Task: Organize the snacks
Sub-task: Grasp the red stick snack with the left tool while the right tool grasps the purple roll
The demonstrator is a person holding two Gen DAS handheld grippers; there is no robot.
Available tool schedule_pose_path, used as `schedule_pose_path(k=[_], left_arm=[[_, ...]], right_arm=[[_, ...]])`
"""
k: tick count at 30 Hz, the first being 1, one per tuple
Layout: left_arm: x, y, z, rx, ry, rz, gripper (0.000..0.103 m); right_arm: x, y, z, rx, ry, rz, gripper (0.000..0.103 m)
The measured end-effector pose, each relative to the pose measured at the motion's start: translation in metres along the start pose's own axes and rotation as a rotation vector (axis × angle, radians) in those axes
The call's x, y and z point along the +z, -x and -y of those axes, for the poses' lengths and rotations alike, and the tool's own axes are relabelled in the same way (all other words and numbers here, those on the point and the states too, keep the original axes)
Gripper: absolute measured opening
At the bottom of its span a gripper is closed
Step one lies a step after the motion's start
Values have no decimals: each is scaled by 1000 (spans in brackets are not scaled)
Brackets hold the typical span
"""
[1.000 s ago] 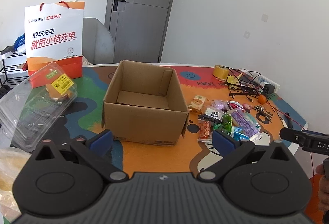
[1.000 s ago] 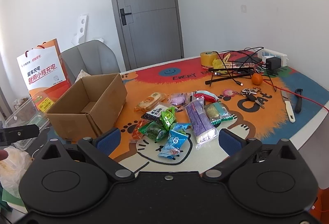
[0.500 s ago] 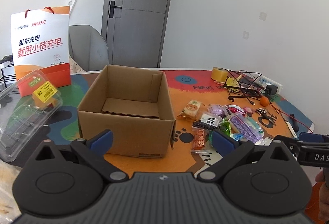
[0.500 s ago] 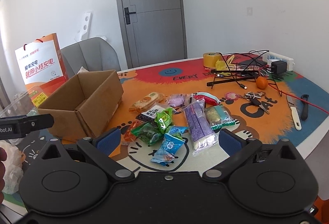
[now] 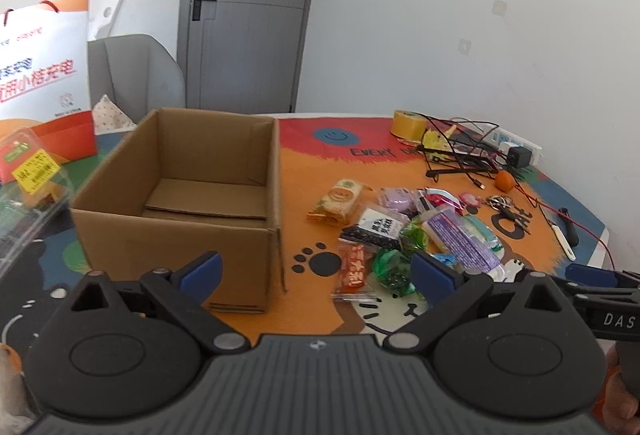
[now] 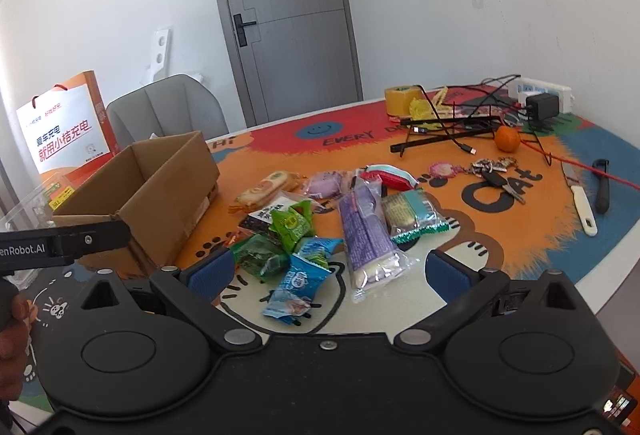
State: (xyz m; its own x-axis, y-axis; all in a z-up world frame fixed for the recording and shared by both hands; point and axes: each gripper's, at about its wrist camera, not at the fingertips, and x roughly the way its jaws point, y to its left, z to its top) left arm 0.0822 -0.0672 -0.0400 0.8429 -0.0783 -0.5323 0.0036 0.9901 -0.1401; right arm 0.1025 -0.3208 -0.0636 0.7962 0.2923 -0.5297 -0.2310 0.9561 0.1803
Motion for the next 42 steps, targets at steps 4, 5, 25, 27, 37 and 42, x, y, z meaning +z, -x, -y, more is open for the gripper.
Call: schedule_pose_path(k=[4,5,25,27,37,42], left_arm=[[-2,-13,8,-11,-4,-13,98],[-3,-17,9,-17,-9,-22,96],[-7,-92,31,-15,-21,-168,59],[-7,-97,31,-9,-17,-173,59],[-12,-116,28,-7,-8,-195,57],[-13,-119,29,10,-10,-170,43]], right_arm=[[-4,-10,11,-8,-31,-19,102],[-5,-13,13,-11,-33,-22,102],[5,-81,26,-89,32,-121,85],[4,-86,29,-87,11,-132,84],[3,-106,32,-90,6,-131,75],[3,-112,24,-92,49,-116,61]])
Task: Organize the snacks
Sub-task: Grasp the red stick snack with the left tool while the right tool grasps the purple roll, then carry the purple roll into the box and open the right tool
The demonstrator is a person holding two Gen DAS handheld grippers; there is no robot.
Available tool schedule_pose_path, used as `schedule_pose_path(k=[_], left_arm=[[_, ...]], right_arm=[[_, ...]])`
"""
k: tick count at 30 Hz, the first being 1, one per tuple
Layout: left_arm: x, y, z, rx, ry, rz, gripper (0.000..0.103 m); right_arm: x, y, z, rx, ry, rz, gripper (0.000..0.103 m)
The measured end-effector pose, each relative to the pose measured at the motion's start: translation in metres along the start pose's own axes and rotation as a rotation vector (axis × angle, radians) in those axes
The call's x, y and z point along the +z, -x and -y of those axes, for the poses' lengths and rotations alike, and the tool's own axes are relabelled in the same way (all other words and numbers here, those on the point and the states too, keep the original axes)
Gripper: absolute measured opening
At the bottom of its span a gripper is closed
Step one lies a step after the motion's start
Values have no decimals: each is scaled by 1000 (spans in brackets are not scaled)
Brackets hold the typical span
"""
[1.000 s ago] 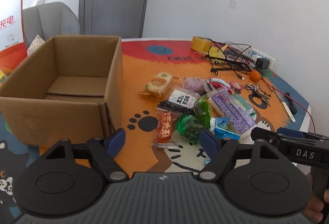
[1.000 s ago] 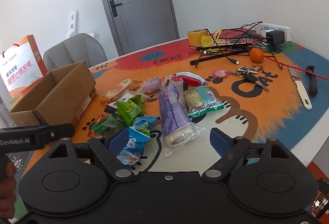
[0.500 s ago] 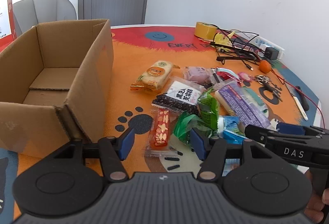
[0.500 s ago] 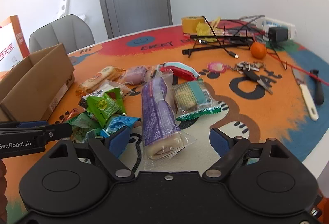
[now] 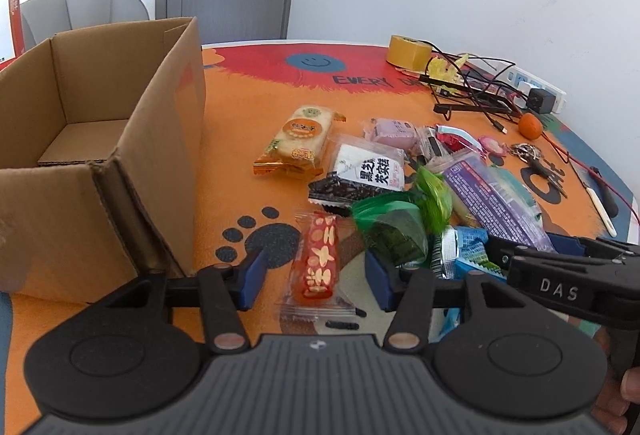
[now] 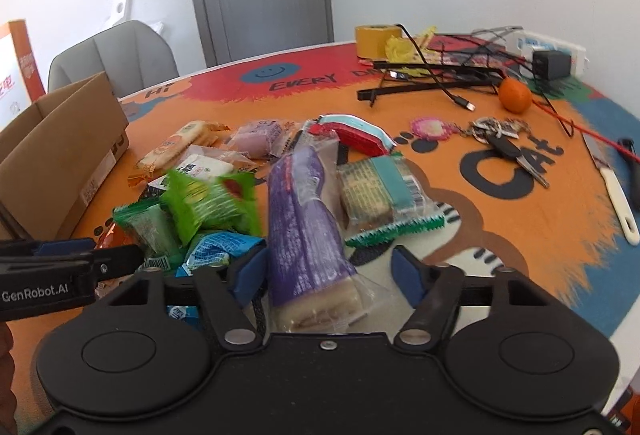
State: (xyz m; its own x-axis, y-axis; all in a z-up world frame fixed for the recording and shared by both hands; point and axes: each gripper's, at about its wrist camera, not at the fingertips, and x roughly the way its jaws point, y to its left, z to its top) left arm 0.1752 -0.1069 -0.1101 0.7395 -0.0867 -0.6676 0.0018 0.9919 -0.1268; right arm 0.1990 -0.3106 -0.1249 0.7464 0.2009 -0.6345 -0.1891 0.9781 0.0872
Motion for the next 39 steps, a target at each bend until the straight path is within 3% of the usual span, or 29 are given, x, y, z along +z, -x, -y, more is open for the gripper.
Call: schedule_pose_path(k=[1,2,6,12,22,32,39], left_arm=[[0,0,0,0,3,2,38],[0,0,-1,-3,6,2,26],[0,0,-2,-13,16,4,21],[0,5,-2,-34,28,-2,19],[0,25,-5,-66,46,29,18],[7,66,-12,-77,55,132,18],[11,95,-30,-47,79,201,18]], right_arm=[[0,-1,-2,0,7,4,57],[0,0,-2,9,8,7,55],[0,3,-1,42,-2,14,46],[-3,9,0,77,-41,25,35],[-3,28,2,85,-88,83,33],[12,54,-12,108,-79,168,33],[25,68,-37,158,-48,229,33]])
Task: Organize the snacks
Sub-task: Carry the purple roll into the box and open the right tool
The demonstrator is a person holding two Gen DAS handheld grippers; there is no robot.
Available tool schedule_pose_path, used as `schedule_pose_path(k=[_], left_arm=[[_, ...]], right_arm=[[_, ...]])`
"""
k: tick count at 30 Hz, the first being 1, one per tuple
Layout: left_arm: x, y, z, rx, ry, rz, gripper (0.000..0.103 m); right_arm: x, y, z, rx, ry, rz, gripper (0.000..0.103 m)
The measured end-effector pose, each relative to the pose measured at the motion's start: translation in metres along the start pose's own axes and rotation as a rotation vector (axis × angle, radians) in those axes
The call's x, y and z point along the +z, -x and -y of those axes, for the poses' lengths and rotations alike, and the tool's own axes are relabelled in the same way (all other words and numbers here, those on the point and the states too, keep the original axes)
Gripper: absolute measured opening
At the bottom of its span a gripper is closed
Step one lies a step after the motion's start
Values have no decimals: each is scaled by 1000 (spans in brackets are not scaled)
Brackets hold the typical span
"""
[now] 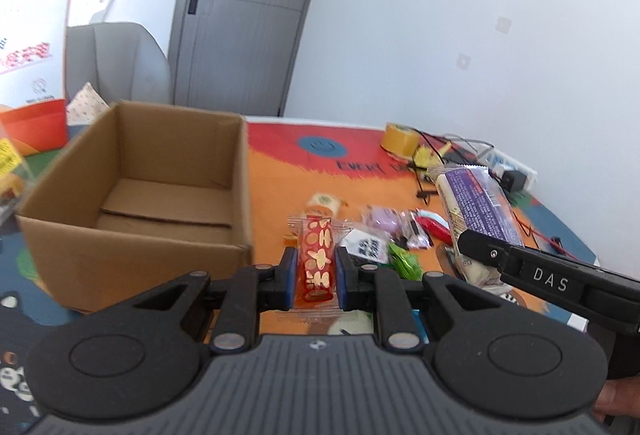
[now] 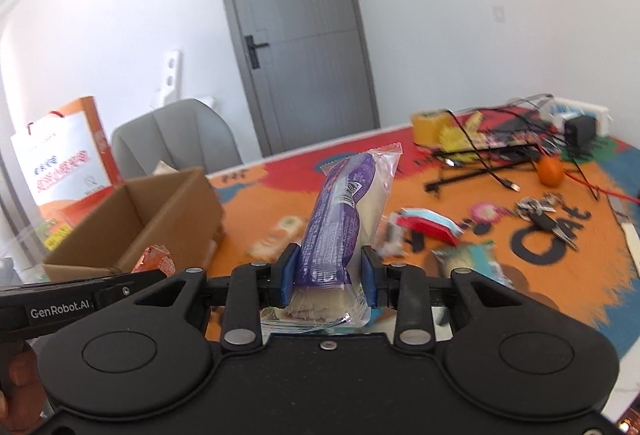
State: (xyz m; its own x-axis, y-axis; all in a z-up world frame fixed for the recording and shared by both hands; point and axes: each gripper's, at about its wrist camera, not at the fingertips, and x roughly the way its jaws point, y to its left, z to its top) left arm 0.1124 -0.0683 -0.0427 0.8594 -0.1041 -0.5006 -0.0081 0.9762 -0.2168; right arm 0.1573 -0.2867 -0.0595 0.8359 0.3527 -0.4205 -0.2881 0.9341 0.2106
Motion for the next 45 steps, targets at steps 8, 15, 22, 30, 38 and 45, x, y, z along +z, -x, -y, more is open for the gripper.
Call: schedule_pose_path(k=[8,15,22,30,38,45], left_arm=[[12,29,-23,44,17,72,18],[18,43,-42,76,34,105,0],[27,49,-62,109,54,126,0],[30,54,-90,150,104,113,0],[26,58,-104,181,140,66,7],[13,57,-100,178,151,41,50]], right_arm=[[9,-1,-37,72,39,30,33],[14,-4,-69,118,80,39,33],[18,-13,-96,172,107,45,33],[20,-27,-119,229,113,11,33],[21,-41,-135,265,135,-30,45],[20,-35,-122,223,99,-40,62]])
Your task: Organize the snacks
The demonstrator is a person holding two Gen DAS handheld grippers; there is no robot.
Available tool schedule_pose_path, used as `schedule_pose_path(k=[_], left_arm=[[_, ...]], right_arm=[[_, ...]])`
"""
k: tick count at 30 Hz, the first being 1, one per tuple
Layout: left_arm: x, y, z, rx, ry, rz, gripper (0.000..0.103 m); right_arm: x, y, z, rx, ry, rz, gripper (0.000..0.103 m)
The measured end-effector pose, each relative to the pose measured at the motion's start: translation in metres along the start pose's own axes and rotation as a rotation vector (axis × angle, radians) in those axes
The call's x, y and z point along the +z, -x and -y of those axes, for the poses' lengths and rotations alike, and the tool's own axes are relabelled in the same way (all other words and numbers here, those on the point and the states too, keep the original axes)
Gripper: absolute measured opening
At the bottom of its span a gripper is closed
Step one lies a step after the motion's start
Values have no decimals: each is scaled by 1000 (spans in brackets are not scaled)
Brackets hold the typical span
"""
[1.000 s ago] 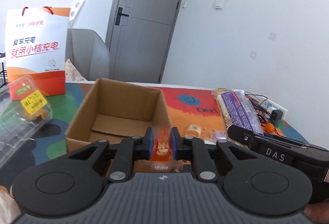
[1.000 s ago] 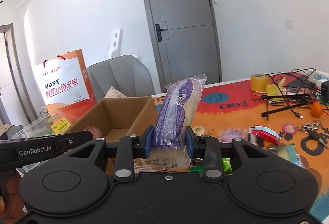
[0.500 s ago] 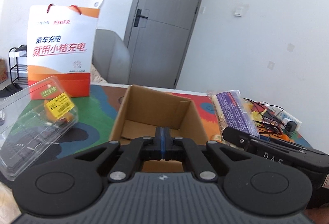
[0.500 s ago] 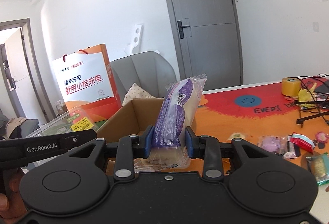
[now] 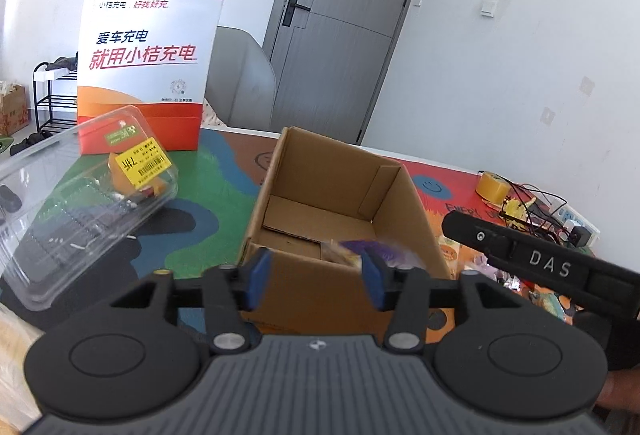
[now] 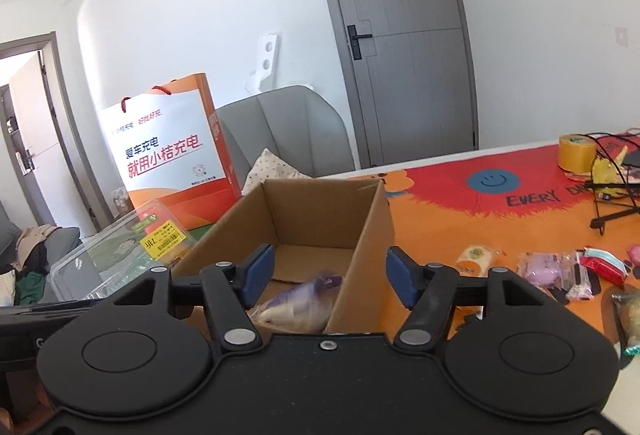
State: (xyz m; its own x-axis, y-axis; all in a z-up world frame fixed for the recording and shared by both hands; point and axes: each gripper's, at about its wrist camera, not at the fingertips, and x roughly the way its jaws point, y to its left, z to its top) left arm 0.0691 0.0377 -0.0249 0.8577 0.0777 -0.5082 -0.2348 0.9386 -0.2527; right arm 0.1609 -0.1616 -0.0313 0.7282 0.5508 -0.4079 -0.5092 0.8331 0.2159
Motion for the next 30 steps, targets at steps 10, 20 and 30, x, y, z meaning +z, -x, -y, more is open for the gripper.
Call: schedule_pose_path(k=[10,20,30], left_arm=[[-20,-7,15,-32,-11,-61,52],[-44,-21,35,-64,-39,-143,53],[-61,-41,49,-81,-71,-208,53]], right_arm=[[-18,12,11,-102,17,-62,83],[-45,29,25,-245,56,-123,91],[-59,36,49,-329,14,-154,96]])
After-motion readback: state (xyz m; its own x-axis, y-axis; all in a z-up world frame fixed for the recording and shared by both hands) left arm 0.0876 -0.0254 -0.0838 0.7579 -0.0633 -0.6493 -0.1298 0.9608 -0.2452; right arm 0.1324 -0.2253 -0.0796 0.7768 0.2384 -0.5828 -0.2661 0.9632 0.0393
